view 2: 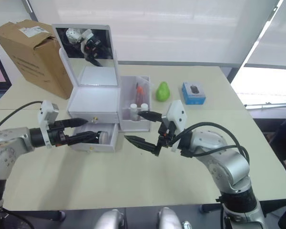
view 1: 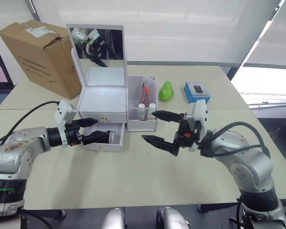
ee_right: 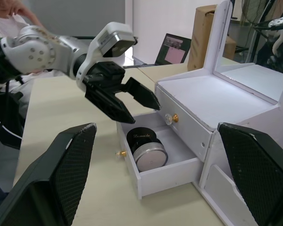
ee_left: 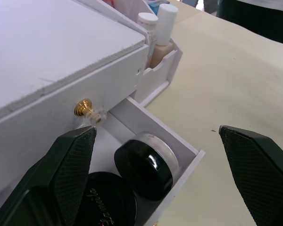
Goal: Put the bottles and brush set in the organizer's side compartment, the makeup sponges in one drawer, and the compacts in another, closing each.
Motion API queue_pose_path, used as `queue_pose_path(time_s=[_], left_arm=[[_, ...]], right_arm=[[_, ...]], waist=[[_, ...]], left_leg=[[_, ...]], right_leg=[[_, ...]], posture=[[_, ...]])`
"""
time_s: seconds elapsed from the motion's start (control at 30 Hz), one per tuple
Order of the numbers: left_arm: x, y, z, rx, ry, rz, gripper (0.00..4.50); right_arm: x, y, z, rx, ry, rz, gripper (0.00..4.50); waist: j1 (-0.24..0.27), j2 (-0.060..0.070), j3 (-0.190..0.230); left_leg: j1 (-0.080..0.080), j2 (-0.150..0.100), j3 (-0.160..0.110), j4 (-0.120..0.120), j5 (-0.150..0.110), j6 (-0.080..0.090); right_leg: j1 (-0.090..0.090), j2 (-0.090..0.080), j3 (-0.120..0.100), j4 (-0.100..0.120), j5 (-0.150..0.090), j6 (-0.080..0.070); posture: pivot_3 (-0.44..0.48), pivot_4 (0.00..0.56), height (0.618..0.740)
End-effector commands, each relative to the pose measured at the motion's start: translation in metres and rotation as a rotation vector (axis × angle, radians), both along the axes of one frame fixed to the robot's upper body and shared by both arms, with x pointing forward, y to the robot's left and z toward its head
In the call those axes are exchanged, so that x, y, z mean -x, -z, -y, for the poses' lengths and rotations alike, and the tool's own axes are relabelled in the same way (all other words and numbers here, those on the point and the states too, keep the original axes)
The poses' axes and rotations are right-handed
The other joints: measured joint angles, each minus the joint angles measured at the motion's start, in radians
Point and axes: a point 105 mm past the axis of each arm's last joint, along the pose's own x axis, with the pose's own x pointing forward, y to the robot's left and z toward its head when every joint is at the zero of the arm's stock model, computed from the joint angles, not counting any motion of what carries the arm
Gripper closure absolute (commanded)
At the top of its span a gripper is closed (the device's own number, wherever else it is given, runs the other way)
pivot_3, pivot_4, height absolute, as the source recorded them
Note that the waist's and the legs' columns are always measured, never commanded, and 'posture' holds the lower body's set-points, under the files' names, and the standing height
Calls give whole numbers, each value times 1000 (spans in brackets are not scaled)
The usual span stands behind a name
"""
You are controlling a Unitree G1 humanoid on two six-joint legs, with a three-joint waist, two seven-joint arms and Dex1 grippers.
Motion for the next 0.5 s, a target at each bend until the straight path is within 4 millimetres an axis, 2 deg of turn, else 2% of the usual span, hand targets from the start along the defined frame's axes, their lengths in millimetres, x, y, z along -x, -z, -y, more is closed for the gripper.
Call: queue_pose_path(time_s=[0.03, 0.27, 0.5], left_arm=[[-6, -4, -3, -50, 121, -39, 23], [-15, 6, -4, -151, 280, -146, 23], [-26, 23, 5, -201, 297, -143, 23]], right_arm=[[2, -11, -2, -25, -17, 37, 0], [4, -13, -4, -35, -20, 46, 0], [5, -13, -2, -41, 5, 50, 0]], waist=[[0, 0, 0], [-1, -4, -3], [-1, -6, -4]], left_leg=[[0, 0, 0, 0, 0, 0], [0, 0, -2, 1, 2, 4], [-1, 0, -3, 1, 3, 4]], right_leg=[[0, 0, 0, 0, 0, 0], [0, 3, 3, 0, -1, -1], [0, 4, 4, 0, -1, -2]], posture=[[0, 150, 740], [0, 150, 740], [0, 150, 740]])
